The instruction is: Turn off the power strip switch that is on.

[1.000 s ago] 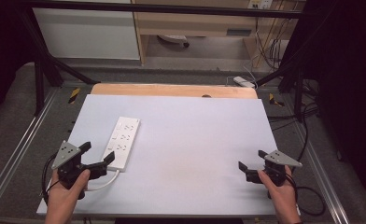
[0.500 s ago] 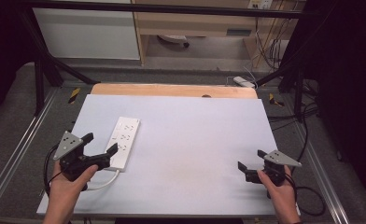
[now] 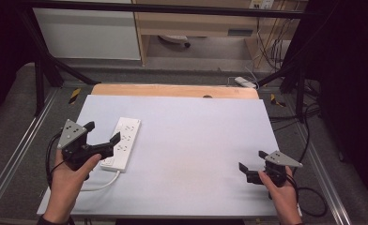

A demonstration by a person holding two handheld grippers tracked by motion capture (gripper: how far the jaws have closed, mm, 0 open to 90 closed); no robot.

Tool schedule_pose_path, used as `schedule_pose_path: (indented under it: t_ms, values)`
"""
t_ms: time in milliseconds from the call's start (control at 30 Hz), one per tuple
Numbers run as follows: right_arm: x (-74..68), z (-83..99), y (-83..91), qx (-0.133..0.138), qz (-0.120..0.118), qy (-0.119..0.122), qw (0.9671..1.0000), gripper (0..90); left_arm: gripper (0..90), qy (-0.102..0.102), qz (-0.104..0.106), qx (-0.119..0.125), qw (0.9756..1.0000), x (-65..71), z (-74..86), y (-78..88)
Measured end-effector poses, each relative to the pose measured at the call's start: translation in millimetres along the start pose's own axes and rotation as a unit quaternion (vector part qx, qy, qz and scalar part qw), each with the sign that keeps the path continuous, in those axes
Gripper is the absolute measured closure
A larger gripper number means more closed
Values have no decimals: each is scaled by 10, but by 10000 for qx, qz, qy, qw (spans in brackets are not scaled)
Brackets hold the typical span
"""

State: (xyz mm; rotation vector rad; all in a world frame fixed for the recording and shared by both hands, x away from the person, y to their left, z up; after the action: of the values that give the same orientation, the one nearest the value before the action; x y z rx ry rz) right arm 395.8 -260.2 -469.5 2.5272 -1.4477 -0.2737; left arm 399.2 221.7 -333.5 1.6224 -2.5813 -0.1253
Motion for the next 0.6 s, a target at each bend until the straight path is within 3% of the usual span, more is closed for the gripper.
schedule_pose_path:
  t_ms: [200, 600]
  values:
    - [4, 6, -5, -21, -14, 18, 10000, 39, 57, 14, 11, -19, 10000, -35, -41, -67]
    - [-2, 9, -11, -37, -33, 7, 10000, 39, 59, -184, -9, -117, 9998, -103, -112, -342]
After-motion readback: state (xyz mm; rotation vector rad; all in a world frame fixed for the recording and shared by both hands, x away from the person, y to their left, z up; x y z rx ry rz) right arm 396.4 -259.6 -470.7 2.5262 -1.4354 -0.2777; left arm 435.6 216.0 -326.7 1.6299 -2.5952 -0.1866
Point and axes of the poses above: each handheld gripper's, and its own axes: y roughly backward along the jaws, z roughly out of its underside, x roughly to its right, the point moved 7 cm from there along -y, roughly forward along the jaws, and after that the axes turned 10 degrees about x, right-handed, at the moved point
